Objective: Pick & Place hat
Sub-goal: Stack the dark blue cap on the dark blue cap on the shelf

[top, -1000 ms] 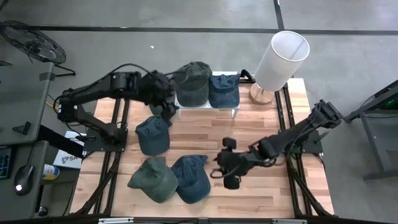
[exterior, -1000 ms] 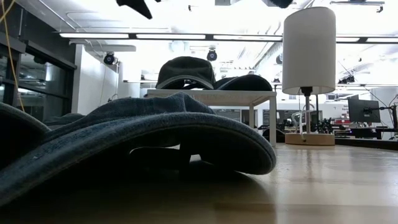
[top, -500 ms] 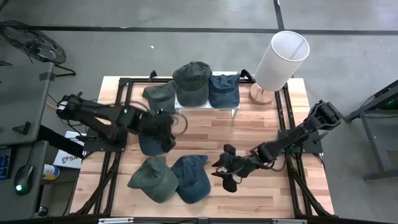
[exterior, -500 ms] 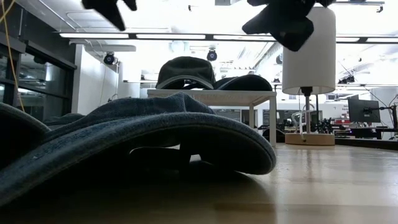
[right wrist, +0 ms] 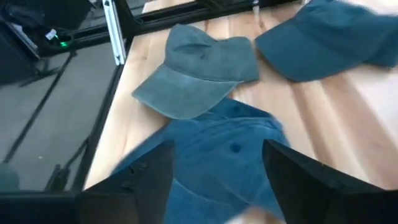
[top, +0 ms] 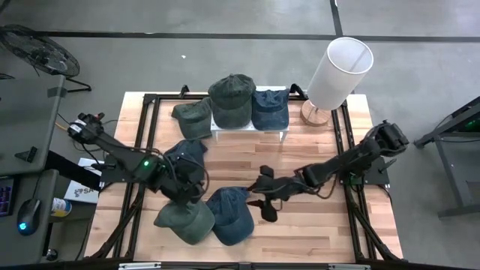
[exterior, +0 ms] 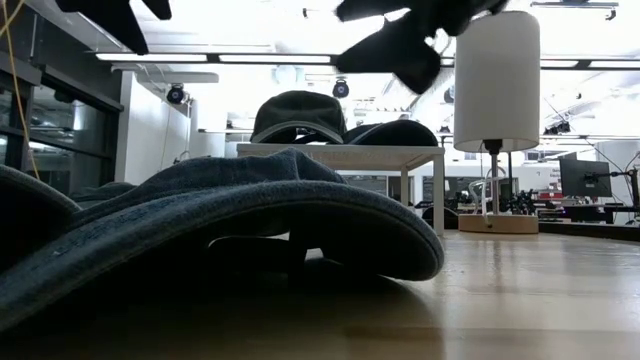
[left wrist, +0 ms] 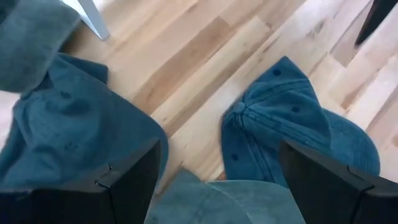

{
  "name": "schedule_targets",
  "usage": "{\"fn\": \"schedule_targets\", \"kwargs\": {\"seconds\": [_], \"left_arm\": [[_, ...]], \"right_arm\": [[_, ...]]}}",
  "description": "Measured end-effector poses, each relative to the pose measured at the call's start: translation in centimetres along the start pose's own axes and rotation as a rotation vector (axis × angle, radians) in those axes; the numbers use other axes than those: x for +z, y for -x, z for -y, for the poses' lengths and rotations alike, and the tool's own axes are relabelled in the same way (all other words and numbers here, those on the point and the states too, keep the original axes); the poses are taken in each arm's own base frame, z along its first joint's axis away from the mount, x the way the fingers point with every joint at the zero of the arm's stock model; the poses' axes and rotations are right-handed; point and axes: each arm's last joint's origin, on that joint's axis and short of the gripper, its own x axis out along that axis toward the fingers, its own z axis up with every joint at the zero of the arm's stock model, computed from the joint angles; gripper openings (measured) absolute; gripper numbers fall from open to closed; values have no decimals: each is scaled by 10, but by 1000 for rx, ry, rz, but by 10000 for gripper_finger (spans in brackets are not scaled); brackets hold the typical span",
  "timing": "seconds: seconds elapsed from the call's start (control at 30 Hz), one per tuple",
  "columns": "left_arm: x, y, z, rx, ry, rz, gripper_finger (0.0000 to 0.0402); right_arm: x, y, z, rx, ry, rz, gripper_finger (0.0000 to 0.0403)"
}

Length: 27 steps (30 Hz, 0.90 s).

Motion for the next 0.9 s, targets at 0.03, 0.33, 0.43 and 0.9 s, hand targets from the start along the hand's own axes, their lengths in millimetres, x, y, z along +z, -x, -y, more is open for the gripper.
{"fn": "schedule_targets", "kwargs": {"seconds": [0.03,0.33,0.43,0.9], "left_arm": [[0,2,-1,2,0,7,317],[7,18,-16,-17,18,57,317],[9,21,-19,-26,23,60,317],[10,26,-22,-43,60,56,317]], "right_arm": [[1,-6,0,9,-12,-9,244],[8,-61,3,-79,-93,-147,266],[11,-73,3,-100,-106,-164,266],[12,-109,-1,-277,-305,-274,266]]}}
